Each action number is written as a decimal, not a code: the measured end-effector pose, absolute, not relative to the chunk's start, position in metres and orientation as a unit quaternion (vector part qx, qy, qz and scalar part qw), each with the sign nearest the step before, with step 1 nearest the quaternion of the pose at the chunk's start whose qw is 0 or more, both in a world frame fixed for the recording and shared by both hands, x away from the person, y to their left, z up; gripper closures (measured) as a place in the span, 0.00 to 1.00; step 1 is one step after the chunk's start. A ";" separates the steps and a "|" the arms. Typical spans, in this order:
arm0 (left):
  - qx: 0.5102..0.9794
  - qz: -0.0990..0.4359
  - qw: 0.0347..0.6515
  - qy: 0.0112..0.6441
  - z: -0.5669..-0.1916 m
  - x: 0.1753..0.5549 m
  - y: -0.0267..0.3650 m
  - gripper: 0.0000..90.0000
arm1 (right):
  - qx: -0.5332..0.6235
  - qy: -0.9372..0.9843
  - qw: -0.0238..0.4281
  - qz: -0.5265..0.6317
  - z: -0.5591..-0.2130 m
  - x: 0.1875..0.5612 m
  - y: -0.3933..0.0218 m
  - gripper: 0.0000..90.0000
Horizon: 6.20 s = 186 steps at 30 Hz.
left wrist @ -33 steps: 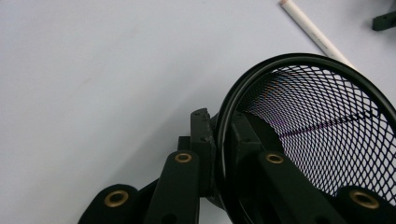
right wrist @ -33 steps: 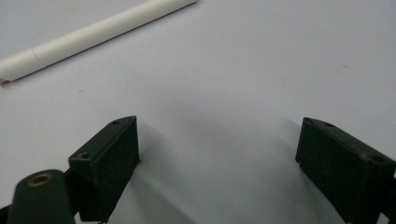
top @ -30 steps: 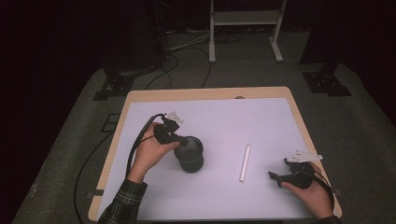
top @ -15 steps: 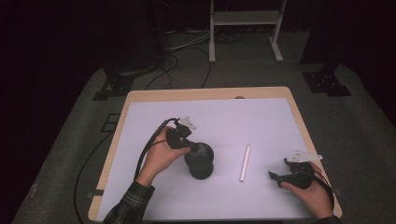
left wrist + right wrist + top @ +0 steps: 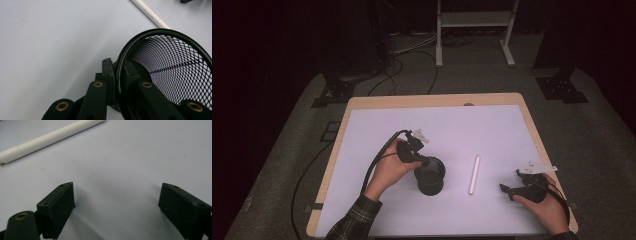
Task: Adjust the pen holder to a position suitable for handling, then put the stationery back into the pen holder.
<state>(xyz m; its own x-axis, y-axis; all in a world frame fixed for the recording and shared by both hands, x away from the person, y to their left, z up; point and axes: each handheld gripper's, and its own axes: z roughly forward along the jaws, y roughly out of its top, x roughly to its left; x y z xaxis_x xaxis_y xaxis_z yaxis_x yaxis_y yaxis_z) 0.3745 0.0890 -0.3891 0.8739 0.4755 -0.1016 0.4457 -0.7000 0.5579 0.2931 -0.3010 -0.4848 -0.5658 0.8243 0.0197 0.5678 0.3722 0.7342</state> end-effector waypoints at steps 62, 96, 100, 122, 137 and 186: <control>0.871 0.060 0.376 0.308 -0.358 0.337 0.186 0.37 | 0.430 0.809 0.178 0.358 -0.485 0.293 -0.301 0.14; 0.863 0.115 0.350 0.345 -0.418 0.312 0.226 0.19 | 0.429 0.810 0.180 0.358 -0.485 0.293 -0.301 0.14; 0.866 0.119 0.343 0.343 -0.431 0.309 0.228 0.14 | 0.429 0.810 0.180 0.357 -0.485 0.293 -0.301 0.14; 0.868 0.141 0.315 0.357 -0.471 0.305 0.238 0.07 | 0.431 0.809 0.180 0.357 -0.484 0.293 -0.300 0.14; 0.854 0.155 0.357 0.347 -0.480 0.300 0.245 0.03 | 0.430 0.813 0.178 0.350 -0.479 0.290 -0.297 0.29; 0.854 0.153 0.357 0.347 -0.480 0.301 0.245 0.02 | 0.444 0.815 0.126 0.349 -0.434 0.338 -0.243 0.49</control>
<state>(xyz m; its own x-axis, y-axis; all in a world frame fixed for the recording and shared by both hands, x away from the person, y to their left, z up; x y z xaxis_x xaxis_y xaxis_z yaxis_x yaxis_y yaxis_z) 0.3008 0.2453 -0.4804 0.7126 0.7015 0.0134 0.4826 -0.5038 0.7164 0.3376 -0.2434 -0.4335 -0.5732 0.8127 0.1044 0.6364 0.3614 0.6814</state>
